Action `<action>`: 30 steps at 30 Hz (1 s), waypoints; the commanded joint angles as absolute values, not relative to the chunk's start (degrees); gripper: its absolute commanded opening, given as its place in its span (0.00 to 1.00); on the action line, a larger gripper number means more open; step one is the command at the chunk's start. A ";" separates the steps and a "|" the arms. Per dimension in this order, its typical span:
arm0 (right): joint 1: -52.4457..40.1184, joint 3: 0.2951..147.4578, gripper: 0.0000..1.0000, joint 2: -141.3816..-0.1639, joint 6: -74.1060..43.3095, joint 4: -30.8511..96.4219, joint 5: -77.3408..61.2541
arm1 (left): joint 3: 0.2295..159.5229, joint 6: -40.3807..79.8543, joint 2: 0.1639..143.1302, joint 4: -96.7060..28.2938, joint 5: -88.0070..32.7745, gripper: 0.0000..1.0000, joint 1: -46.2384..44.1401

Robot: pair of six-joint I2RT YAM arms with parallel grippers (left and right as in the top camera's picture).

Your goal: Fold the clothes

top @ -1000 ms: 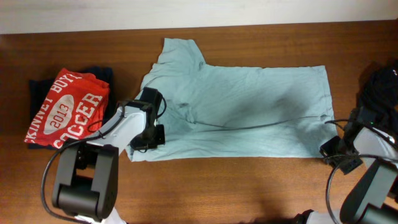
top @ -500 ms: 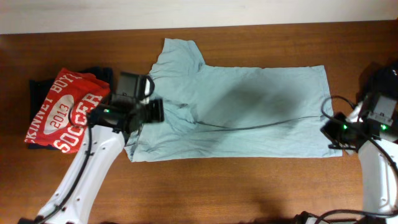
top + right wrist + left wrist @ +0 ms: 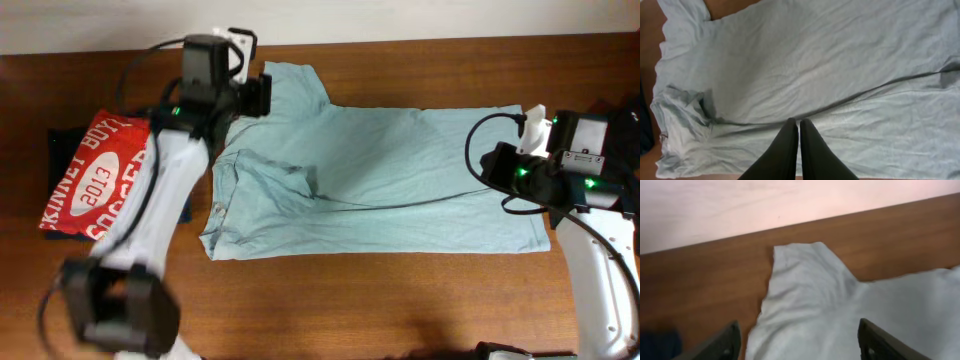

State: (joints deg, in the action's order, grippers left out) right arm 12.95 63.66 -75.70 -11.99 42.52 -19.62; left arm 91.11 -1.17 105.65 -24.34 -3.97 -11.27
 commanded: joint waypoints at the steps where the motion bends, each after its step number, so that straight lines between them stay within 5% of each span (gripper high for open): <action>1: 12.82 64.73 0.09 -75.00 -11.14 42.87 -20.34 | 98.08 -3.84 116.92 -22.22 -5.89 0.75 -10.00; 11: 12.82 64.73 0.09 -75.00 -10.85 47.20 -18.37 | 110.10 -5.74 138.61 -8.62 -6.70 0.77 -9.78; 30: 12.82 64.73 0.07 -75.00 -10.72 51.66 -14.52 | 110.10 -5.63 145.69 1.89 -6.72 0.66 -9.80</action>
State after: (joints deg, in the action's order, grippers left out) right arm 12.97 63.68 -75.68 -11.33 51.13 -15.44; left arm 108.86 -4.97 143.55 1.32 -5.85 -9.82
